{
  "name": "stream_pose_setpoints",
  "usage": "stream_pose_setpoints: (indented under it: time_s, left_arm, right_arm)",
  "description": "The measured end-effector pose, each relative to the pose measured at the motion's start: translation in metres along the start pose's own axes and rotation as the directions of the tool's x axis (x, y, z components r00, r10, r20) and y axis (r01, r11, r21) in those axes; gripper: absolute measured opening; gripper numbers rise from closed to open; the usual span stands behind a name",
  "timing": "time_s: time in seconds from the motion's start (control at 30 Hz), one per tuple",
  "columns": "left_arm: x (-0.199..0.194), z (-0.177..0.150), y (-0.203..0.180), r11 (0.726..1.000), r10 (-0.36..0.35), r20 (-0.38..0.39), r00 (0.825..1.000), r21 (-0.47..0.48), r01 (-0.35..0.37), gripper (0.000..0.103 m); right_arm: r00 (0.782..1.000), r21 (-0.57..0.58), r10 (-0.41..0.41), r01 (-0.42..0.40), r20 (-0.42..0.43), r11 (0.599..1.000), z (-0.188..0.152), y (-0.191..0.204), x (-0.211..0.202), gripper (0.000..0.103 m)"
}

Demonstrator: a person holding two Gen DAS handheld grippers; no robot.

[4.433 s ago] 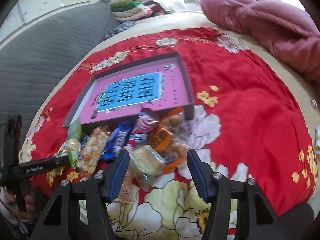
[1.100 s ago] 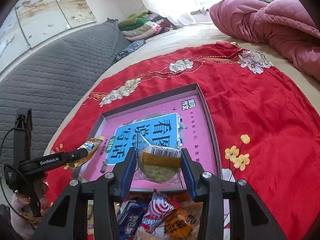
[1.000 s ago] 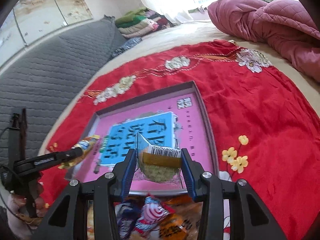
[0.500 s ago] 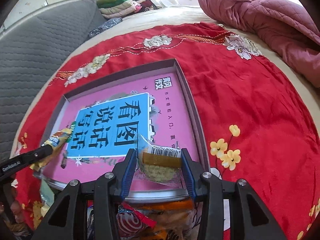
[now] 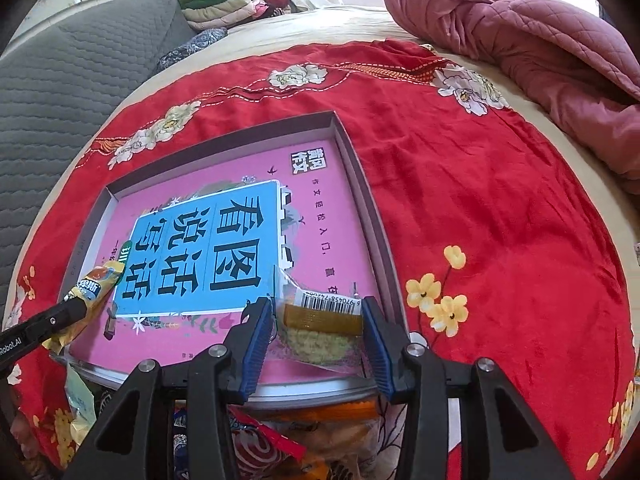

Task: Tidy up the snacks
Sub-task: 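Carry the square cake and yellow stick bag over the pink book in the box, then open both grippers to drop the cake and stick bag into the box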

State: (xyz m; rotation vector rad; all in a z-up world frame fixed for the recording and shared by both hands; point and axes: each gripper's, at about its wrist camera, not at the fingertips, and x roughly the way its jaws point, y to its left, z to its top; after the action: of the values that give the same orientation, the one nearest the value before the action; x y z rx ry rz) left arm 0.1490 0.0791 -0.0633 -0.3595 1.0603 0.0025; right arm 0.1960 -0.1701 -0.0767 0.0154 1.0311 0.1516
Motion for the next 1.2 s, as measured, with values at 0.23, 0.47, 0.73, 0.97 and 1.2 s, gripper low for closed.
stream_pose_setpoints:
  time_s: [0.23,0.47,0.73,0.97,1.2]
  left_arm:
    - [0.003,-0.006,0.002,1.000,-0.009,-0.017,1.000,0.015,0.009,0.020]
    - [0.003,-0.007,0.004,1.000,-0.023,-0.028,0.999,0.014,0.023,0.021]
    - [0.004,-0.008,0.011,0.998,-0.055,-0.049,0.997,-0.016,0.055,0.027]
    - [-0.005,-0.007,0.012,0.997,-0.069,-0.044,0.997,-0.039,0.067,0.038]
    - [-0.017,-0.004,0.003,0.998,-0.065,-0.023,0.998,-0.024,0.065,0.048]
  right_arm:
    - [1.000,0.000,-0.002,0.002,-0.011,1.000,0.000,0.000,0.000,0.046]
    - [1.000,-0.009,-0.002,0.001,-0.016,1.000,-0.001,0.000,-0.002,0.047]
    - [1.000,-0.014,-0.007,0.007,-0.018,1.000,0.000,0.002,-0.003,0.051]
    - [1.000,-0.016,-0.011,0.011,0.008,1.000,0.004,0.002,-0.012,0.066]
    - [0.999,-0.001,0.000,0.000,0.037,1.000,0.007,-0.006,-0.029,0.066]
